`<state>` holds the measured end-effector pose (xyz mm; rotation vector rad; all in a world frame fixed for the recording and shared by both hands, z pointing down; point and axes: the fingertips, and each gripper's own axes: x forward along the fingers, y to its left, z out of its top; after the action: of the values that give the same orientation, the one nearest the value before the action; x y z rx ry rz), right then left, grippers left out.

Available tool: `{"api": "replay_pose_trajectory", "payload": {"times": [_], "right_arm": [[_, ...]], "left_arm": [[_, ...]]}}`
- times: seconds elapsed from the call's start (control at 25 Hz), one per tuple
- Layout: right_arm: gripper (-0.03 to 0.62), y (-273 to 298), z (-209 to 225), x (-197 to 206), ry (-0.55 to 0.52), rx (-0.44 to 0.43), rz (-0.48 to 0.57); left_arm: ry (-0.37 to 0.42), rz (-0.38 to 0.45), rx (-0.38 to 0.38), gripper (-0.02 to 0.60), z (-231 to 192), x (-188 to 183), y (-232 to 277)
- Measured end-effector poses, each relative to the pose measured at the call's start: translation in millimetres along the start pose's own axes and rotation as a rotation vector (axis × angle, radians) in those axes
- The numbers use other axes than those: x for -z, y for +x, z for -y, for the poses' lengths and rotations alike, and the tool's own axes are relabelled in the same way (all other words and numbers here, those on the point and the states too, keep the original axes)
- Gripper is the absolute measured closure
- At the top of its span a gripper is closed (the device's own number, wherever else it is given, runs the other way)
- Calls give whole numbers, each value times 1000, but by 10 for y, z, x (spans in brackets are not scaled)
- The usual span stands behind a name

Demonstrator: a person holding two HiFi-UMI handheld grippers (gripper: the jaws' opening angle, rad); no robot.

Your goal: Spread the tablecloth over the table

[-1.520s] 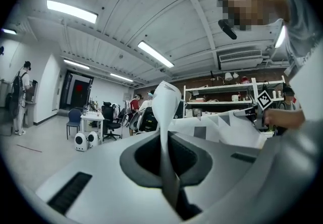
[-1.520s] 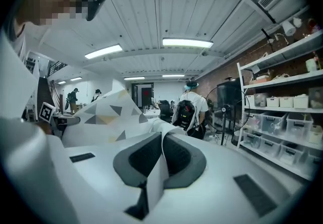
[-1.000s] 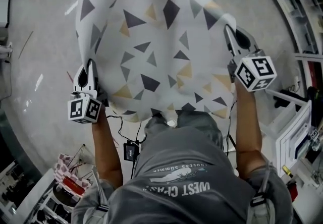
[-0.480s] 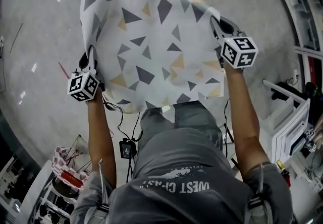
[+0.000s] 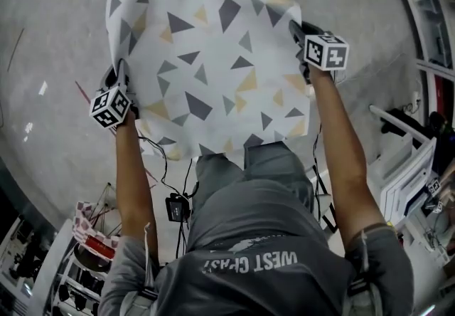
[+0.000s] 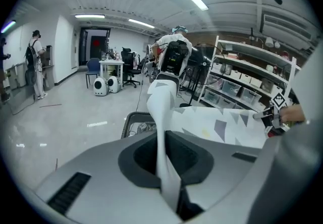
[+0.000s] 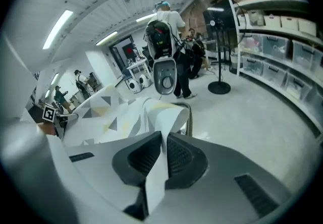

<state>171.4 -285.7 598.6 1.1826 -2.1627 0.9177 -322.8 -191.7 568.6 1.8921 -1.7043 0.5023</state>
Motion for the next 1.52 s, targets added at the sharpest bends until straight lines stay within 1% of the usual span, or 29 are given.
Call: {"api": "replay_pose_trajectory", "payload": {"times": [0.08,0.2,0.28,0.32,0.36,0.44,0.48,0.52,0.56,0.64,0.68,0.72,0.76,0.8,0.84,0.88,0.92,0.96,1.04,1.08,1.12,1.16,1.2,1.24,1.32,1.4,1.48,1.52], "right_arm": [[568,93,85,238,30,-6,-55],[568,234,136,491,31,-20,-125],[562,306,109,593,15,-59,-183],[551,326,93,621,5,-94,-215],[526,331,89,631,2,-138,-246],[439,316,139,565,20,-230,-294],[401,309,189,479,38,-270,-297],[381,316,243,358,63,-310,-280],[381,341,295,213,102,-354,-247],[372,444,388,-60,221,-442,-171],[372,508,447,-143,289,-464,-151],[373,571,514,-185,338,-462,-146],[405,617,567,-206,350,-443,-150],[476,635,583,-226,322,-418,-154],[536,619,544,-253,259,-395,-151],[546,575,444,-280,166,-384,-137],[562,508,296,-283,43,-381,-121],[576,427,110,-229,-109,-389,-115],[576,252,-332,57,-436,-433,-168],[569,189,-518,242,-562,-456,-212],[566,166,-616,415,-640,-464,-251],[571,185,-618,549,-667,-452,-278],[583,238,-535,632,-658,-418,-291],[582,312,-391,664,-632,-368,-290],[574,468,-36,604,-552,-249,-251],[565,597,263,428,-415,-164,-186],[560,693,463,180,-255,-111,-126],[572,744,544,85,-188,-91,-115]], "left_arm": [[-13,-8,-14,555,-100,74,25],[-33,-18,-24,552,-210,167,75],[-47,-28,-35,546,-286,232,100],[-52,-36,-43,541,-328,270,114],[-54,-49,-53,535,-375,315,131],[-57,-78,-75,518,-471,416,175],[-58,-90,-84,514,-516,466,197],[-56,-102,-93,512,-556,511,216],[-47,-115,-101,512,-589,552,236],[-23,-141,-115,512,-634,622,278],[-18,-148,-119,512,-648,650,295],[-20,-151,-122,512,-657,671,305],[-24,-152,-125,514,-662,685,308],[-26,-154,-129,514,-663,692,309],[-27,-156,-135,514,-664,697,309],[-27,-158,-142,514,-668,705,307],[-28,-160,-148,514,-676,719,305],[-29,-163,-153,514,-686,737,306],[-30,-168,-159,514,-706,768,317],[-30,-170,-164,514,-713,777,323],[-30,-172,-170,514,-717,783,323],[-29,-175,-177,514,-719,787,321],[-29,-177,-181,514,-717,787,320],[-28,-178,-182,514,-712,787,324],[-26,-179,-179,515,-703,787,330],[-23,-179,-177,514,-703,785,321],[-20,-176,-175,515,-705,775,315],[-17,-175,-175,514,-702,768,318]]}}
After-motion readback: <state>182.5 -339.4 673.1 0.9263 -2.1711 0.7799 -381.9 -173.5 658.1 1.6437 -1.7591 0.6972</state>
